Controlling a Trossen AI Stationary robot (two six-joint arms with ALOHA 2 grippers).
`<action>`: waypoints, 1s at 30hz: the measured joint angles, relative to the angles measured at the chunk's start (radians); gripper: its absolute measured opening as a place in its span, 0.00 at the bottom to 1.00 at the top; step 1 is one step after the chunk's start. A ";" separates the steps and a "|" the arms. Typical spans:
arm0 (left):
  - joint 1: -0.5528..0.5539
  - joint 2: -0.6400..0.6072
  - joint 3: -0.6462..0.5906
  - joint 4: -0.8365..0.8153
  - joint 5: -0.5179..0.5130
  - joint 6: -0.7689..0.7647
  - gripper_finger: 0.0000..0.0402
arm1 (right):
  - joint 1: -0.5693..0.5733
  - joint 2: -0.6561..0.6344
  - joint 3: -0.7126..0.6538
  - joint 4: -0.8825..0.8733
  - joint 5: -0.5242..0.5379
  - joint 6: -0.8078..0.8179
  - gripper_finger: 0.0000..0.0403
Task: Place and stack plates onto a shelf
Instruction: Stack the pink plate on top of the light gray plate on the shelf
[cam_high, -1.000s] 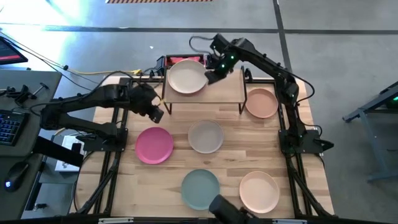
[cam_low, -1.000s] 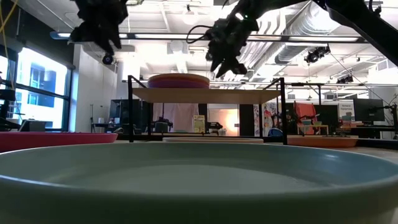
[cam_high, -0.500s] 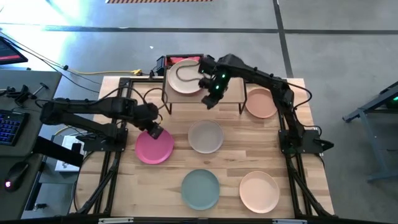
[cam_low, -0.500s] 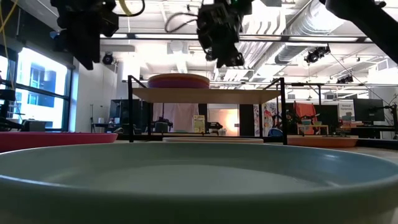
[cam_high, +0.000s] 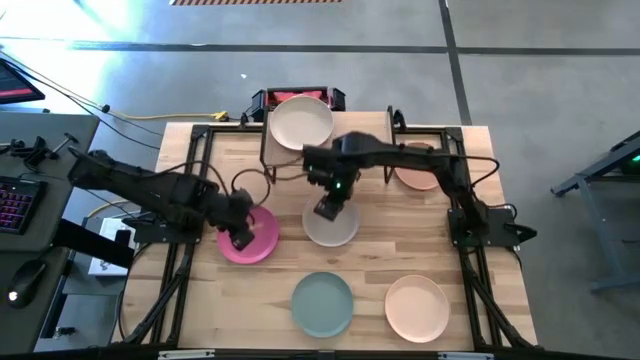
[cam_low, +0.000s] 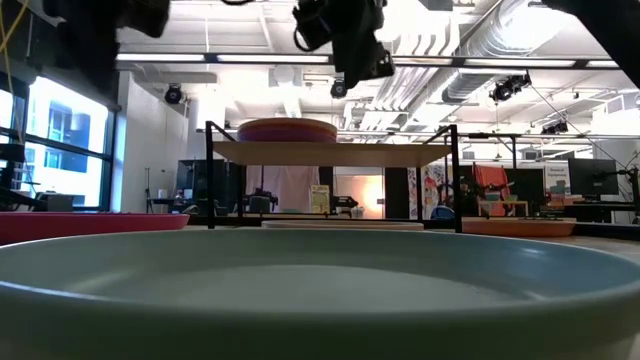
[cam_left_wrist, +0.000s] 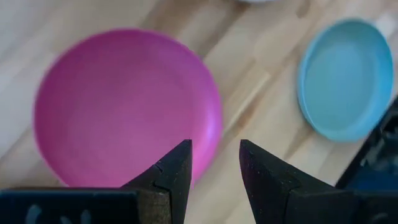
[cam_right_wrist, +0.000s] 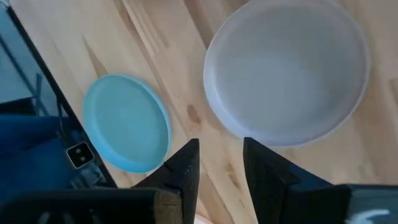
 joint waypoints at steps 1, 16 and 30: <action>-0.023 0.000 -0.004 0.005 -0.002 -0.008 0.31 | 0.020 0.000 0.000 0.000 0.009 0.022 0.26; -0.292 0.004 -0.249 0.173 -0.013 -0.165 0.31 | 0.258 0.000 0.000 0.089 0.117 0.251 0.26; -0.378 0.188 -0.310 0.287 -0.033 -0.123 0.31 | 0.334 0.000 0.000 0.147 0.170 0.348 0.26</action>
